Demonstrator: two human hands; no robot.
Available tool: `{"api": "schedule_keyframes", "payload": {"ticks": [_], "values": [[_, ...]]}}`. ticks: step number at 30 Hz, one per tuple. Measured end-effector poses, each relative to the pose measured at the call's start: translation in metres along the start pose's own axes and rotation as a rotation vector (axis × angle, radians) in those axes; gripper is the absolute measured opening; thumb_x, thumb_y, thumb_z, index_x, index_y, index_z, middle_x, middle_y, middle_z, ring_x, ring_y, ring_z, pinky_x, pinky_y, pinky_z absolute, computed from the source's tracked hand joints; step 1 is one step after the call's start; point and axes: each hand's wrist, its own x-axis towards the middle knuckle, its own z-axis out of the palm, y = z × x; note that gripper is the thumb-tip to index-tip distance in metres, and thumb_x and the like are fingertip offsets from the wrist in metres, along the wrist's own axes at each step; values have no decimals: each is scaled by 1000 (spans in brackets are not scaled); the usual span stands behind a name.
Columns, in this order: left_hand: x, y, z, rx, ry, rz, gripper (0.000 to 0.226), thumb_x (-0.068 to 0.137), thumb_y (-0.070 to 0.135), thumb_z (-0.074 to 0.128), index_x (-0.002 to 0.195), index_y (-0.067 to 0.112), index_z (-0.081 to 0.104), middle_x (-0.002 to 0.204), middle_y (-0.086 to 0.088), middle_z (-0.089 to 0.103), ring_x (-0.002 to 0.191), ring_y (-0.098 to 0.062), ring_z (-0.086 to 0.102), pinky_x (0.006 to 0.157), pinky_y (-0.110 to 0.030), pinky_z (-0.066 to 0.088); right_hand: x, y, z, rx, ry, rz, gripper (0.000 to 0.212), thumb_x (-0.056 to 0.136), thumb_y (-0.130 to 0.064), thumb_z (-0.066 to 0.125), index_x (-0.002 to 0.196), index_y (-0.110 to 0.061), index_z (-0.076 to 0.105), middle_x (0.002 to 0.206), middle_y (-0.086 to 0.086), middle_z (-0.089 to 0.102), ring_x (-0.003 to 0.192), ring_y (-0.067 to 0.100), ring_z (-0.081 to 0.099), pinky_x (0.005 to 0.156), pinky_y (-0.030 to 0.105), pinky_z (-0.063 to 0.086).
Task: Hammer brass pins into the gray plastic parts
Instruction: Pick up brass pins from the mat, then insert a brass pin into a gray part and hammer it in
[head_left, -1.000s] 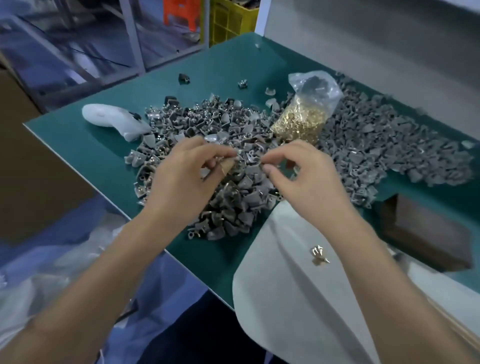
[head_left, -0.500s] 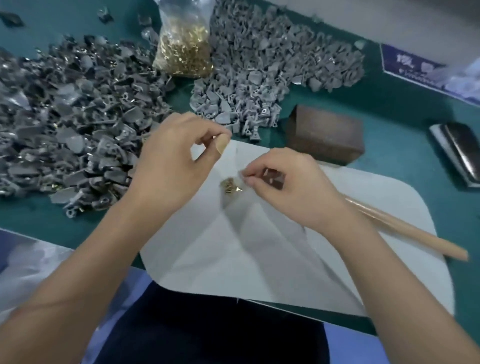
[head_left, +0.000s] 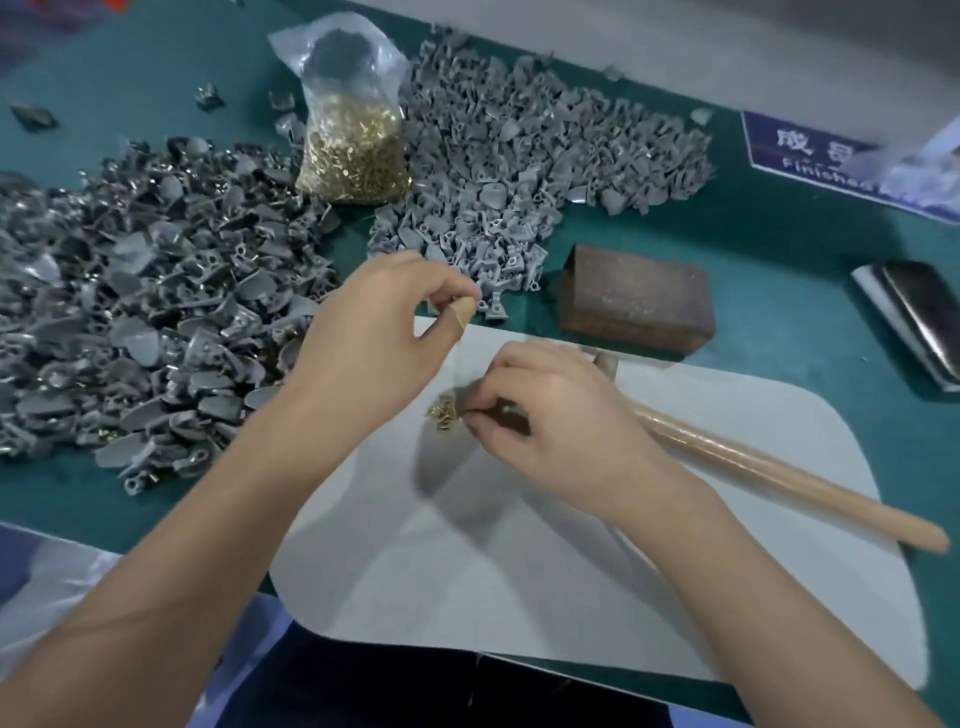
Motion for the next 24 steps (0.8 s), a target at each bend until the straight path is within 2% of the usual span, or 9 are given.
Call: {"api": "schedule_keyframes", "payload": {"ticks": [4,6,9,12,15,19,22,24], "values": [[17,0,9,66,-54,-18,15,95,27,66,107,32,73,92,16,61,94,-10,56,81,-41,52,1,0,0,-12,-28,-14,12,92,-29,72,99,-23,80,91,-3,64,94,24,58,84,43,46],[26,1,15,120,-96,-8,18,94,26,70,111,32,72,95,13,60,100,-14,53,83,-44,51,1,-1,4,-66,16,-51,10,90,-25,72,93,-17,78,89,1,64,92,27,59,82,43,46],[36,0,20,201,-169,34,29,92,30,73,120,33,70,104,10,56,107,-16,44,88,-40,47,1,0,4,-135,80,-85,9,87,-22,72,82,-15,72,84,2,64,86,27,60,80,39,42],[43,0,23,256,-232,74,35,93,30,72,127,34,68,110,6,55,110,-19,39,95,-42,44,0,9,-8,-61,143,-14,7,84,-19,73,81,-15,69,83,-2,65,82,23,61,78,42,44],[49,1,23,334,-291,90,39,94,35,69,133,32,65,113,4,55,113,-22,38,96,-43,42,0,23,-21,16,208,54,7,84,-15,74,82,-13,68,83,-5,67,77,18,63,78,40,45],[55,3,22,397,-334,101,35,95,39,67,129,32,65,116,7,56,116,-20,39,96,-39,41,1,33,-28,73,255,193,8,81,-15,75,83,-15,68,79,-11,64,68,12,60,71,38,50],[59,2,19,358,-429,98,33,99,32,61,132,27,64,115,7,51,116,-18,42,100,-40,44,2,34,-22,46,224,226,11,81,-15,74,84,-16,63,75,-16,53,72,13,54,67,35,45],[61,0,17,345,-483,109,36,101,20,56,136,23,62,114,5,49,116,-18,42,101,-41,43,4,36,-20,24,211,211,14,82,-14,72,86,-15,59,74,-15,50,69,14,51,65,35,43]]}}
